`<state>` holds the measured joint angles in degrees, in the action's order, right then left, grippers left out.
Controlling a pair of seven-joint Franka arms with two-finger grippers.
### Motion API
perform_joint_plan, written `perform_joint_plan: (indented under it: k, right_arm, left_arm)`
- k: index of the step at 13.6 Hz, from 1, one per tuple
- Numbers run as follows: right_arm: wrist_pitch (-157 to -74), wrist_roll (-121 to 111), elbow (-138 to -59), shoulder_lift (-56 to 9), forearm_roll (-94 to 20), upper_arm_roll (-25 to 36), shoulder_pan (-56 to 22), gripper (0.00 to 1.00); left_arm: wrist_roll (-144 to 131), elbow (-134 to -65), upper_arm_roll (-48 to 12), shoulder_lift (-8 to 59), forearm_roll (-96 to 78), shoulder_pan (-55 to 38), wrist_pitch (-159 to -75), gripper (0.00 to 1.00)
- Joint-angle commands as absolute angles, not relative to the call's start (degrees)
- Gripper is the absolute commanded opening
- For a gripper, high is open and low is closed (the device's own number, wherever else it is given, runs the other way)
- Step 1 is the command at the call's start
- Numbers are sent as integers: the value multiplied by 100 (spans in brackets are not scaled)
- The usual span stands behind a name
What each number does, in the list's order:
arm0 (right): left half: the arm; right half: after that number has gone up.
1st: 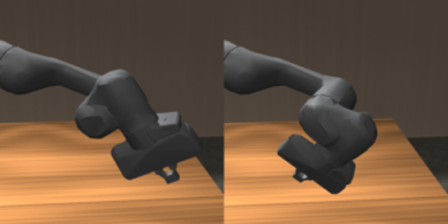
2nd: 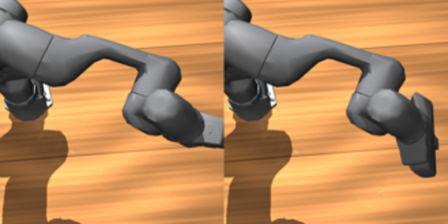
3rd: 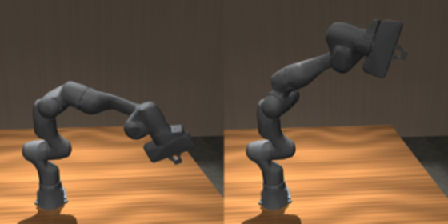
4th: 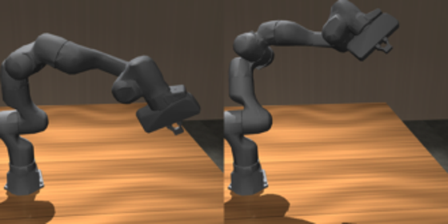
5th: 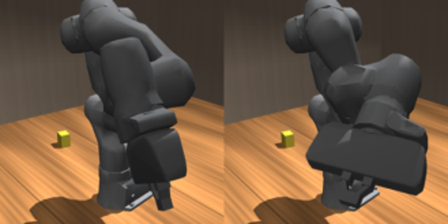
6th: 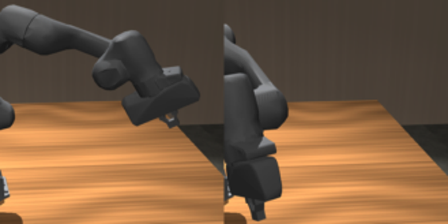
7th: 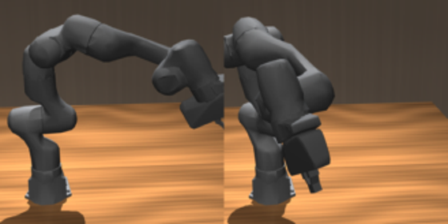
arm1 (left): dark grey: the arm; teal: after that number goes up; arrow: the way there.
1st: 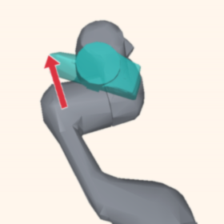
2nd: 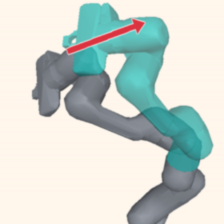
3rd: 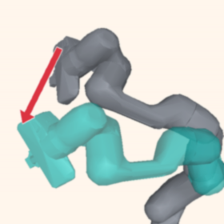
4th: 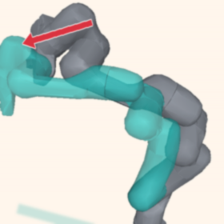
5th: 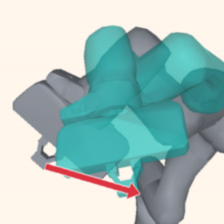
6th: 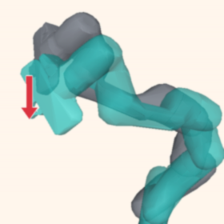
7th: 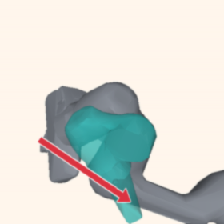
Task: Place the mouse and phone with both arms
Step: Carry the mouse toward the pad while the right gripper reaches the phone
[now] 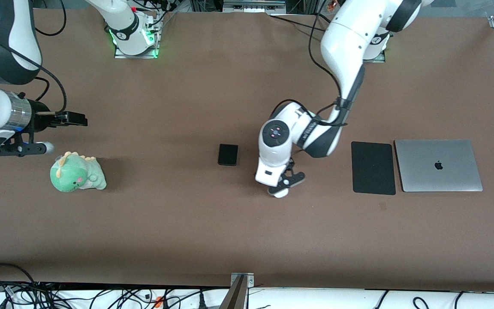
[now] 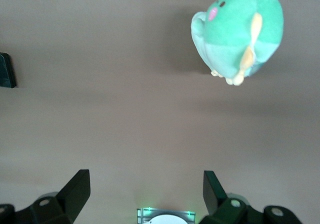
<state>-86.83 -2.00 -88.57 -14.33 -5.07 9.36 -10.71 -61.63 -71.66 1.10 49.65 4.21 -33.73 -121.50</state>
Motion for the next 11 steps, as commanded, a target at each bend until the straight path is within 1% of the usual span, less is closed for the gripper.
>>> perform_joint_plan:
  k: [1,2,4,5,7,8,11]
  right_arm:
    - [-8964,138,-8842,-1581,-606,941,-1326,100]
    - [-9026,419,-8842,-1634,-659,940,-1405,100]
    - [-9262,877,-8842,-1818,-1149,940,-1634,100]
    - [-9438,1166,-8842,-1924,-1230,940,-1748,100]
    - [-9877,1807,-8842,-2143,-1239,940,-2143,100]
    - [-10105,2098,-8842,-2258,-1239,940,-2319,100]
    - [-10913,2845,-8851,-2627,-1239,940,-2863,100]
  left_arm:
    - [-5391,-7619,44,4300,554,-2850,-11691,57]
    - [-5040,-7907,9,4019,554,-2587,-11689,57]
    - [-4083,-8575,0,3492,554,-2103,-11785,57]
    - [-3730,-8709,0,3359,554,-1892,-11856,59]
    - [-3106,-9085,-9,3113,554,-1548,-11874,60]
    - [-2650,-9410,-9,2920,554,-1338,-12074,60]
    - [-1716,-10675,-26,2330,536,-818,-13066,60]
